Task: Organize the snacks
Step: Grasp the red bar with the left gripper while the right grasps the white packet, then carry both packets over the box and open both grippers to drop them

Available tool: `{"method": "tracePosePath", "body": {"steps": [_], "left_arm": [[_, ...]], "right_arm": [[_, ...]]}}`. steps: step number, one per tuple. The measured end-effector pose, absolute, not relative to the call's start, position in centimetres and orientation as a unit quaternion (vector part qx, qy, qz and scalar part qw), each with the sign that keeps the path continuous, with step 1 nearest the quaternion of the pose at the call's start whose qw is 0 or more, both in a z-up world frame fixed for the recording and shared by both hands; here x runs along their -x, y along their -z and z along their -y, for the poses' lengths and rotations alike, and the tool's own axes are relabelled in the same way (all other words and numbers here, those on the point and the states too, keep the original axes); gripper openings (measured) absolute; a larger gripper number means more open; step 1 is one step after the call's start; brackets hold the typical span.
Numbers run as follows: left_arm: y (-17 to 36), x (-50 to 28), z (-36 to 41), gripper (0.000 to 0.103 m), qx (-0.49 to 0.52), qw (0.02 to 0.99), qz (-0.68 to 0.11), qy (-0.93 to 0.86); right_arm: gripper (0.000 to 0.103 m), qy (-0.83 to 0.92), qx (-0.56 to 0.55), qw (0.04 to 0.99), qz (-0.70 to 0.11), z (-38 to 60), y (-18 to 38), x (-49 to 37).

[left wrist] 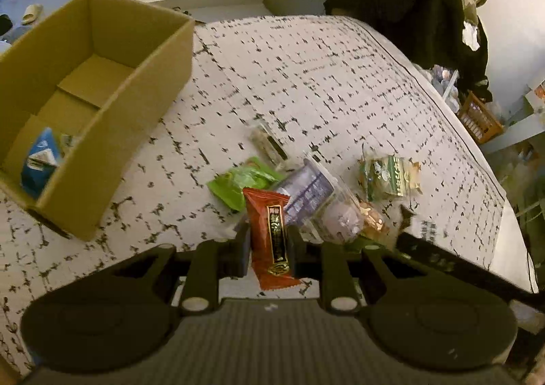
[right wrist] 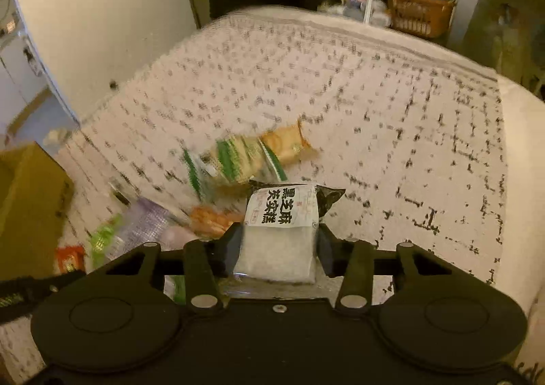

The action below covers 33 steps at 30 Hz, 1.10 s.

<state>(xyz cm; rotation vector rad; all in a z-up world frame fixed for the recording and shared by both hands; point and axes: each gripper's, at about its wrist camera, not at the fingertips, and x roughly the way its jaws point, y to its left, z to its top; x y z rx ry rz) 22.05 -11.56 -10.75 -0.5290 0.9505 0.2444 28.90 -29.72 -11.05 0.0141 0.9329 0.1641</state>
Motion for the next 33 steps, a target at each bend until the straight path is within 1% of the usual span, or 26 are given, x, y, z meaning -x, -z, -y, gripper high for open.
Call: {"method": "tracePosePath", "body": {"steps": [4, 12, 23, 33], "left_arm": [[9.7, -21.2, 10.9, 0.02, 0.244, 0.858, -0.437, -0.118], [6.6, -19.0, 8.5, 0.02, 0.235, 0.876, -0.399, -0.135], [3.3, -16.4, 4.4, 0.02, 0.238, 0.89, -0.357, -0.153], [1.6, -14.8, 0.9, 0.02, 0.242, 0.895, -0.335, -0.168]], "right_arm": [[0.045, -0.094, -0.025, 0.901, -0.423, 28.2, 9.2, -27.7], [0.044, -0.157, -0.007, 0.912, -0.378, 23.4, 6.7, -25.7], [0.044, -0.2, -0.055, 0.918, -0.338, 20.8, 2.5, -23.5], [0.044, -0.224, -0.105, 0.916, -0.317, 17.4, 2.5, -22.4]]}}
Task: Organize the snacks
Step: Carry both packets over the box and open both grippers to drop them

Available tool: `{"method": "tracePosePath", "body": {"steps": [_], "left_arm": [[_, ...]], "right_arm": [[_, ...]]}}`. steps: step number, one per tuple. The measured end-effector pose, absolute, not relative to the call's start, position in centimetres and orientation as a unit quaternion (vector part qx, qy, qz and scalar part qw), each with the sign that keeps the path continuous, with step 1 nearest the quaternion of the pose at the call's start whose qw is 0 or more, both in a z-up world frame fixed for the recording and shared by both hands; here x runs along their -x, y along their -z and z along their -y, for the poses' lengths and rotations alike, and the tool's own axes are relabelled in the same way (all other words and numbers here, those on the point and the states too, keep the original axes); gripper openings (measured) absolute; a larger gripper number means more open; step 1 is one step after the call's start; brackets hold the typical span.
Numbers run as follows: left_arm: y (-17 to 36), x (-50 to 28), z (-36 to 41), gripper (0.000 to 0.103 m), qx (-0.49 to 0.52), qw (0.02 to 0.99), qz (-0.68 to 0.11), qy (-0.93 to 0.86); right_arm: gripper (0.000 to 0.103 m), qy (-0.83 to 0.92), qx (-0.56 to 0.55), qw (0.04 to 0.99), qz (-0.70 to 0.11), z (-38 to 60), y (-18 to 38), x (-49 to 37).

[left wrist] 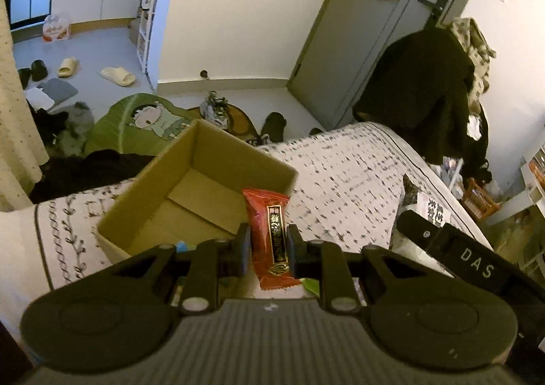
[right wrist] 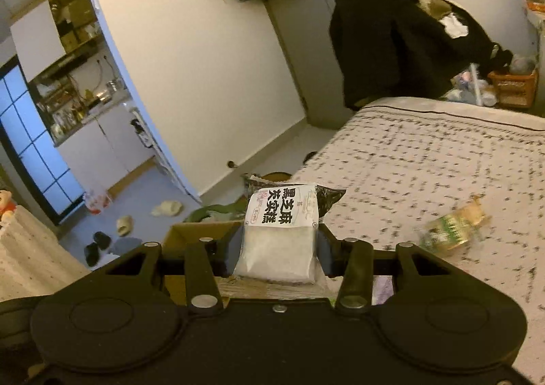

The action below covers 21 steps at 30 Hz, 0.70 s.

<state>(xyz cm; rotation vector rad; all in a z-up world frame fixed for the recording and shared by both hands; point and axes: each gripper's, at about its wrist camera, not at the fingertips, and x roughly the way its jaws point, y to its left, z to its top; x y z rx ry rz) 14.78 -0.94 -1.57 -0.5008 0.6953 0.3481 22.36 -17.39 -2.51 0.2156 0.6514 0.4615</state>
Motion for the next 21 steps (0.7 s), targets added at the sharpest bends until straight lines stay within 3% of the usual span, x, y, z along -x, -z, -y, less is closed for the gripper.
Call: {"method": "tracePosePath", "body": {"steps": [21], "left_arm": [[4.6, -14.0, -7.2, 0.02, 0.28, 0.874, -0.343, -0.202]], "right_arm": [[0.044, -0.271, -0.057, 0.9, -0.337, 10.8, 4.9, -20.7]]}}
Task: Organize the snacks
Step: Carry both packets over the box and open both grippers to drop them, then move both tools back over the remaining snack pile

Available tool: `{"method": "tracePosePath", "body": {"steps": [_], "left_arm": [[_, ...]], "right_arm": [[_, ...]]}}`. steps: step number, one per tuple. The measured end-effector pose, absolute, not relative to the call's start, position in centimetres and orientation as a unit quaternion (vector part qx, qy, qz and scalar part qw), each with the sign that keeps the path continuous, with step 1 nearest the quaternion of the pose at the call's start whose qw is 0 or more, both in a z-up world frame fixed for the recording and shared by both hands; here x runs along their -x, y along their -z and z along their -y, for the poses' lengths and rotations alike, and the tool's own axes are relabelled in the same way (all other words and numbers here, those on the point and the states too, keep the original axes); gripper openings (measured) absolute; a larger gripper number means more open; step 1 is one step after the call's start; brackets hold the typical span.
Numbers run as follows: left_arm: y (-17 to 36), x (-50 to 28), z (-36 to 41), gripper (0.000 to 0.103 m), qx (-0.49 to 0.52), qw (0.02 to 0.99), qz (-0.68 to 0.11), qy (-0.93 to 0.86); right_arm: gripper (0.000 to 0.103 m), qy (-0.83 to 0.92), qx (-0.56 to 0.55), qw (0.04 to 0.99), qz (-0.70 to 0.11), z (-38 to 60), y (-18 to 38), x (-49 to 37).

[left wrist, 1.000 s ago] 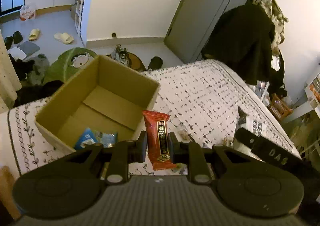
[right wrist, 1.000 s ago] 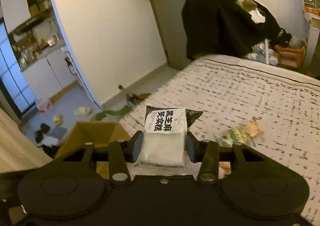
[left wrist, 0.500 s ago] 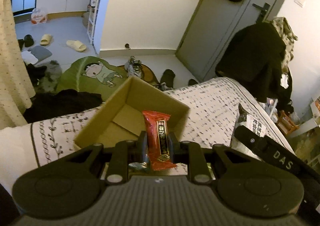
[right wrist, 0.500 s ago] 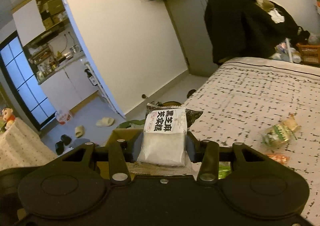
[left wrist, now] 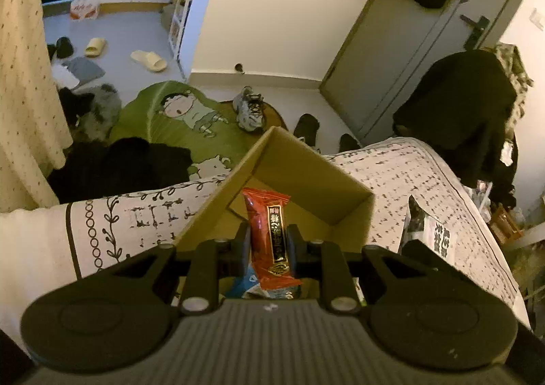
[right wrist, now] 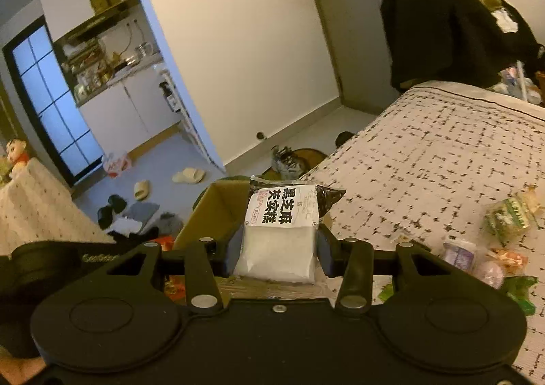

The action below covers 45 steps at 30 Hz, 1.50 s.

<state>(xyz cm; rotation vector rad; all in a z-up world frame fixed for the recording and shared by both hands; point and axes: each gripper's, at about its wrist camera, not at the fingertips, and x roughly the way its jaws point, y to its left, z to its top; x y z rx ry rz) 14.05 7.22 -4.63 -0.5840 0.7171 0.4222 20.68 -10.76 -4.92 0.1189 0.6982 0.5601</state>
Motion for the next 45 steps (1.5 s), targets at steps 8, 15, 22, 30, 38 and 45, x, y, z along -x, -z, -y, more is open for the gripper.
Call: {"method": "tracePosePath", "body": {"steps": [8, 15, 22, 30, 38, 45], "left_arm": [[6.0, -14.9, -8.3, 0.026, 0.283, 0.864, -0.363, -0.204], [5.5, -14.8, -9.0, 0.044, 0.285, 0.857, -0.367, -0.222], [4.4, -13.4, -8.8, 0.077, 0.267, 0.858, -0.351, -0.263], [3.5, -13.0, -7.2, 0.089, 0.229, 0.857, -0.374, -0.271], [3.2, -11.9, -6.4, 0.101, 0.232, 0.859, -0.371, -0.264], [2.1, -11.3, -4.9, 0.103, 0.216, 0.874, -0.355, -0.251]], "right_arm": [[0.045, -0.284, -0.035, 0.895, -0.342, 7.9, 6.0, -20.4], [0.047, -0.294, -0.033, 0.891, -0.345, 7.4, 6.1, -20.1], [0.075, -0.281, -0.04, 0.907, -0.31, 8.7, 4.2, -19.2], [0.089, -0.246, -0.039, 0.912, -0.325, 11.4, 3.4, -19.0], [0.096, -0.241, -0.013, 0.915, -0.324, 13.3, 2.3, -18.0], [0.096, -0.233, -0.004, 0.921, -0.313, 15.5, 0.9, -18.1]]}}
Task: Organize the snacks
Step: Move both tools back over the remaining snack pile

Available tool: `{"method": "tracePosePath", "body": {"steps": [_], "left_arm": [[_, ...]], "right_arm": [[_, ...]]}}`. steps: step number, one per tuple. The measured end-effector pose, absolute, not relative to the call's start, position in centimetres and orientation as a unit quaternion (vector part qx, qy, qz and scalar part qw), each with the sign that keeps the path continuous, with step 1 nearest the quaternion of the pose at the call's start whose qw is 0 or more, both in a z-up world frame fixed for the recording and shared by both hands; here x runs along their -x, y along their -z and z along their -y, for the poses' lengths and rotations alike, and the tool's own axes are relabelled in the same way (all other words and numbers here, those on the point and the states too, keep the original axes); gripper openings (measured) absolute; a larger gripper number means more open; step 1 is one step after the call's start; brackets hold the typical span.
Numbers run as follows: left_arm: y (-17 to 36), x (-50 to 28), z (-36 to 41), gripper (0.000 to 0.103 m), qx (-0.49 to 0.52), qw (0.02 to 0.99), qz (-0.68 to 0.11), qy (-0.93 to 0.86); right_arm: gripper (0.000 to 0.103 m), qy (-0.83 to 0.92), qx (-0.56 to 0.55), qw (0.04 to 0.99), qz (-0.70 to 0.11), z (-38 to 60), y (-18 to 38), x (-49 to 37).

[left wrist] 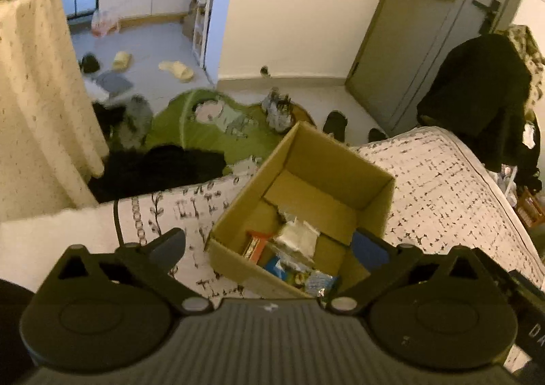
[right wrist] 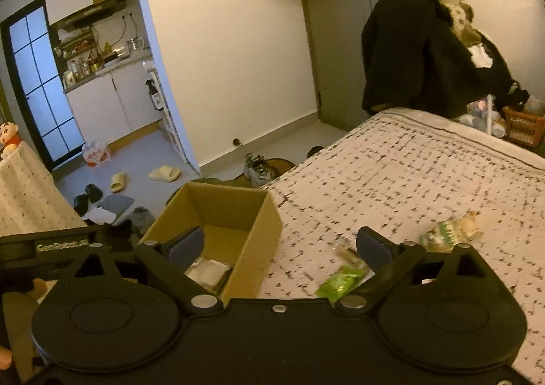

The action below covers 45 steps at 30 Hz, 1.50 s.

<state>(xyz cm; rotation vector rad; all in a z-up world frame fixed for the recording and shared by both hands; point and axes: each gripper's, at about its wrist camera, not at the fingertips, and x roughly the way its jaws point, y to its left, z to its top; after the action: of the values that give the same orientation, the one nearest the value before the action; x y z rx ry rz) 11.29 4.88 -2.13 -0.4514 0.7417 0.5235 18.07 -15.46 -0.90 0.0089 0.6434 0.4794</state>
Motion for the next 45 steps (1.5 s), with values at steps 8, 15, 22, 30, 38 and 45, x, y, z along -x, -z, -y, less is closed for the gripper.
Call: {"method": "tracePosePath", "body": {"steps": [8, 15, 22, 30, 38, 45], "left_arm": [[0.8, -10.7, -3.2, 0.103, 0.235, 0.891, -0.32, -0.219], [0.8, -11.2, -0.3, 0.103, 0.218, 0.904, -0.329, -0.163], [1.1, -12.2, 2.1, 0.103, 0.18, 0.899, -0.374, -0.14], [1.7, -12.3, 4.7, 0.103, 0.177, 0.909, -0.367, -0.088], [3.3, -12.7, 6.8, 0.1, 0.188, 0.92, -0.339, -0.061], [5.6, -14.0, 8.8, 0.095, 0.185, 0.919, -0.348, -0.036]], "right_arm": [[0.102, -0.211, -0.005, 0.933, -0.292, 19.4, -0.4, -18.6], [0.103, -0.179, -0.016, 0.937, -0.3, 22.0, -0.2, -19.6], [0.103, -0.175, -0.017, 0.929, -0.325, 24.1, 0.2, -20.0], [0.101, -0.148, -0.016, 0.924, -0.352, 27.2, 1.7, -19.8], [0.086, -0.127, -0.067, 0.91, -0.39, 29.2, 3.5, -21.3], [0.071, -0.123, -0.089, 0.892, -0.425, 29.3, 5.3, -21.9]]}}
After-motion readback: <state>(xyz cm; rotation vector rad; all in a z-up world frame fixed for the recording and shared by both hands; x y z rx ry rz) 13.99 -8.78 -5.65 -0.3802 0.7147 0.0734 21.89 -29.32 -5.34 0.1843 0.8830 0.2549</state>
